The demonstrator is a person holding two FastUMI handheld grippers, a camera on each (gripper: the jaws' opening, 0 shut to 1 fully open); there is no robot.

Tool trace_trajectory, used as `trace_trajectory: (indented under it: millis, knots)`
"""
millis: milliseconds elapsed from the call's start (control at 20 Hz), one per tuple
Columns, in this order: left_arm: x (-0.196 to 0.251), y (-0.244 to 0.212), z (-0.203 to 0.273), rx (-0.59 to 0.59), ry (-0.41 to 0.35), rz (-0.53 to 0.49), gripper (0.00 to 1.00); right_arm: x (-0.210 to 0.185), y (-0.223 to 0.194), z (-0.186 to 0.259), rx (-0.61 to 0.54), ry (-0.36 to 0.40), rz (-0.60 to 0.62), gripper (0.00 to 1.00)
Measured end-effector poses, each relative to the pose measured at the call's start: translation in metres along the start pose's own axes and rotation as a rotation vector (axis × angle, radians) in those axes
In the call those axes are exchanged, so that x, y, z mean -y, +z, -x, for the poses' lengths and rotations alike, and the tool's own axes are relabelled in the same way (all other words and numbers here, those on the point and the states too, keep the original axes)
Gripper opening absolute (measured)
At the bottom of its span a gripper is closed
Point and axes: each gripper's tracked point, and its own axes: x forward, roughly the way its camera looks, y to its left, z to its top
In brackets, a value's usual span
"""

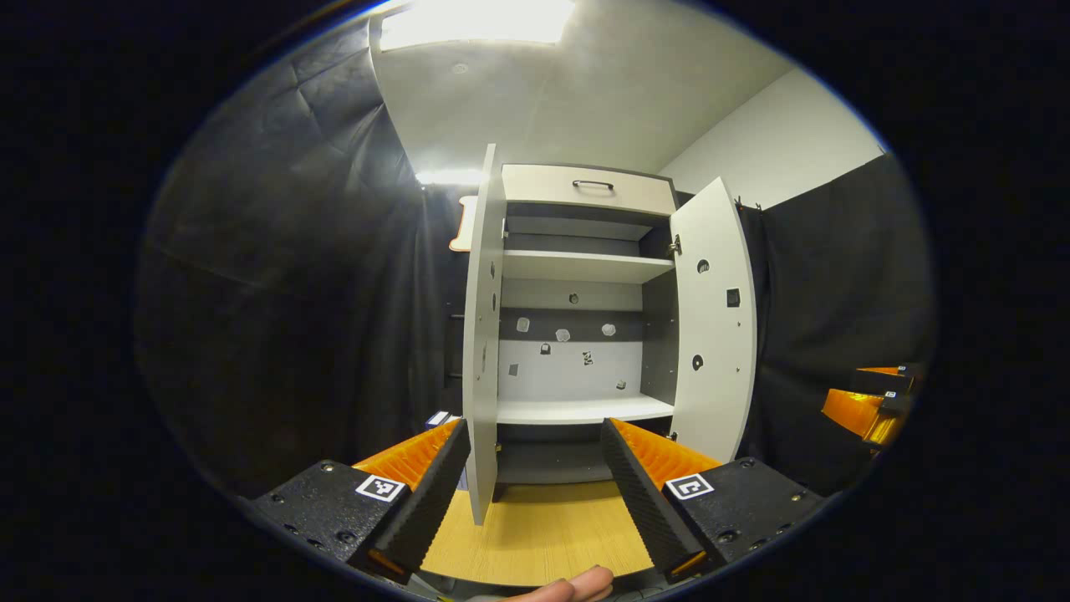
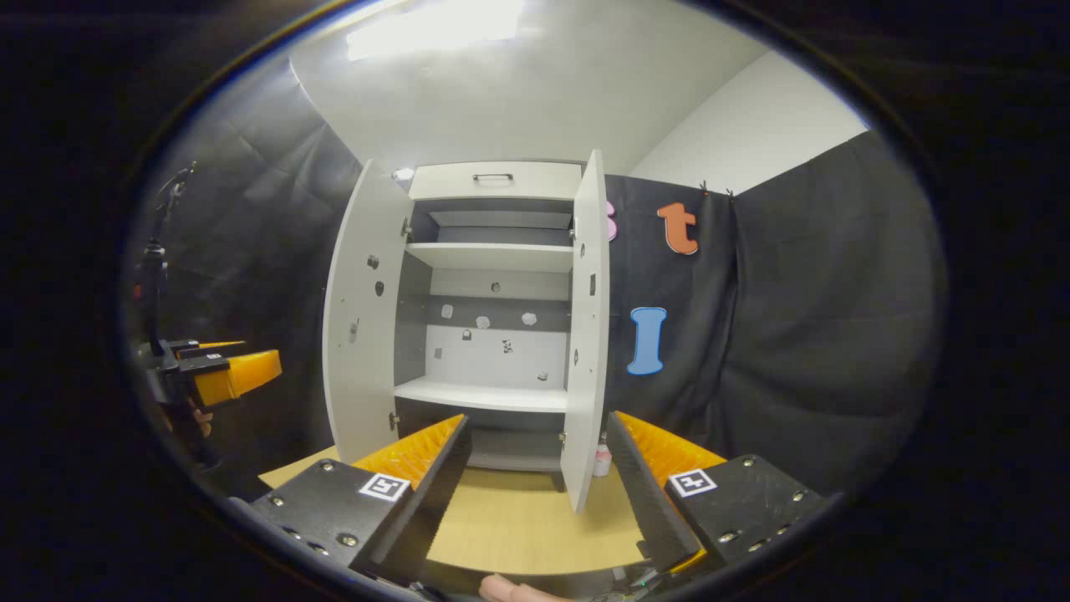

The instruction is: Open the right door of the double-door shoe cabinet with the right hand, and open the left door with the left hand.

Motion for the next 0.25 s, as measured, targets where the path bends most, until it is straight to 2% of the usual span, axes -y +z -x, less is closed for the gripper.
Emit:
trace_trajectory:
  millis: [50, 250]
  knots:
    - [0.0014, -0.0012, 0.0006, -0.003, -0.007, 0.006, 0.96, 0.0007, -0.0009, 0.0003, -0.002, -0.002, -0.002, 0.97]
    - [0.0002, -0.0027, -0.0011, -0.004, -0.009, -0.008, 0.98, 0.0029, 0.0002, 0.0029, -0.005, -0.001, -0.006, 0.97]
